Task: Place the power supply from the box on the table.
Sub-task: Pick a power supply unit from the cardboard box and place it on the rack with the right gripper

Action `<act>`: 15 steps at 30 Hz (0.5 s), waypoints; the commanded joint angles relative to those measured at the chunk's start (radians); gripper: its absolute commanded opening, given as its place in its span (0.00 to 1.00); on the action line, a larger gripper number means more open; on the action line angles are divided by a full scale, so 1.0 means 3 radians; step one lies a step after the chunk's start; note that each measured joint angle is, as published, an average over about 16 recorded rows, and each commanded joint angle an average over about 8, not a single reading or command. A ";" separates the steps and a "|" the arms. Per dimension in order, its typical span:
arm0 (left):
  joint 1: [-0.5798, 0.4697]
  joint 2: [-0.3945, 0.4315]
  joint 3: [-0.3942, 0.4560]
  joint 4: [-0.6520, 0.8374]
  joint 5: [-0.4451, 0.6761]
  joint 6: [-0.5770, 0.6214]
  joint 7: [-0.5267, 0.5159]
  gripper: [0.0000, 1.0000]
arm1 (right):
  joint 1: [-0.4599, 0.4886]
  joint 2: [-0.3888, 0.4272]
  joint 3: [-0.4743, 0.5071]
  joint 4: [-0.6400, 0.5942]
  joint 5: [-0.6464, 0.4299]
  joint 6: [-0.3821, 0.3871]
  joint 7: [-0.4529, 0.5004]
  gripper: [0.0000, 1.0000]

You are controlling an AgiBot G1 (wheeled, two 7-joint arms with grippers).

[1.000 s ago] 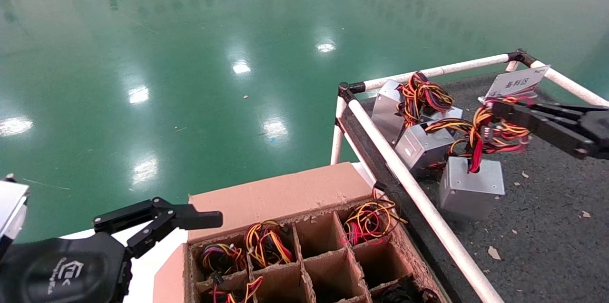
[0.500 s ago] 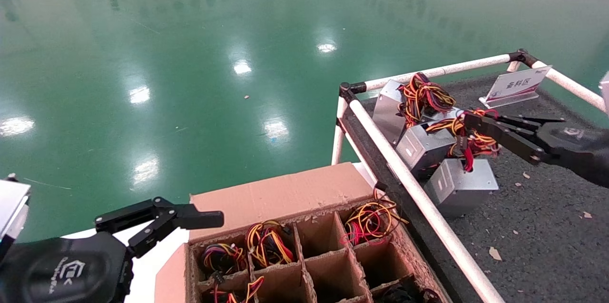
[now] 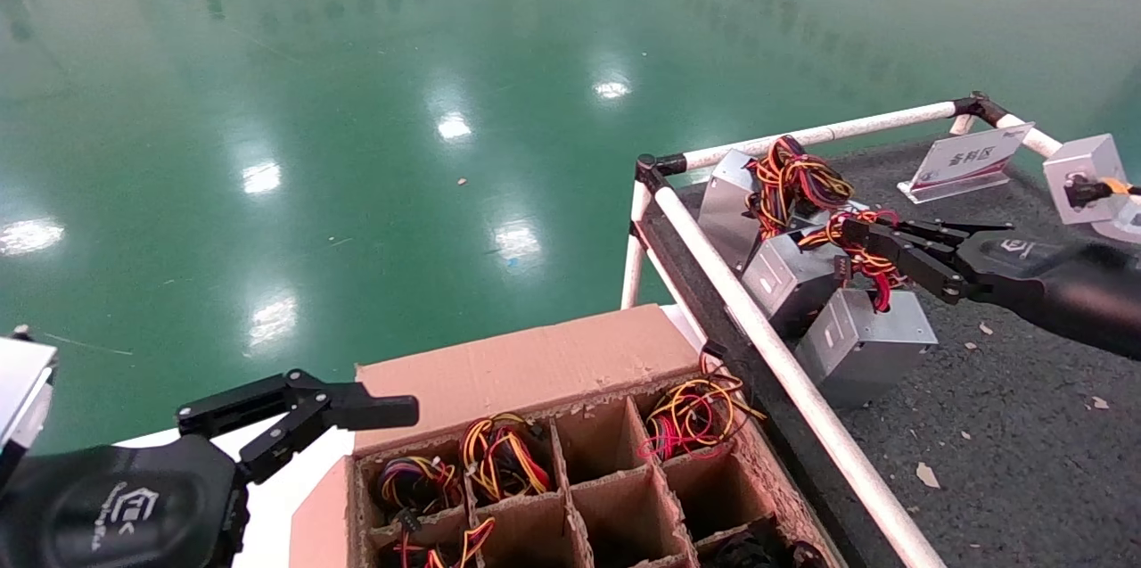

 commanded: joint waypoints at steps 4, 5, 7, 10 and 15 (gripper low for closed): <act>0.0000 0.0000 0.0000 0.0000 0.0000 0.0000 0.0000 1.00 | 0.0012 -0.0012 -0.0010 -0.0023 -0.0017 0.0013 -0.0011 1.00; 0.0000 0.0000 0.0000 0.0000 0.0000 0.0000 0.0000 1.00 | 0.0010 -0.0010 -0.0009 -0.0018 -0.0016 0.0011 -0.0009 1.00; 0.0000 0.0000 0.0000 0.0000 0.0000 0.0000 0.0000 1.00 | 0.0006 -0.0005 -0.0007 -0.0010 -0.0013 0.0007 -0.0005 1.00; 0.0000 0.0000 0.0000 0.0000 0.0000 0.0000 0.0000 1.00 | 0.0000 0.0000 -0.0004 0.0000 -0.0008 0.0002 -0.0001 1.00; 0.0000 0.0000 0.0000 0.0000 -0.0001 0.0000 0.0000 1.00 | -0.0006 0.0006 0.0001 0.0012 0.0000 -0.0004 0.0004 1.00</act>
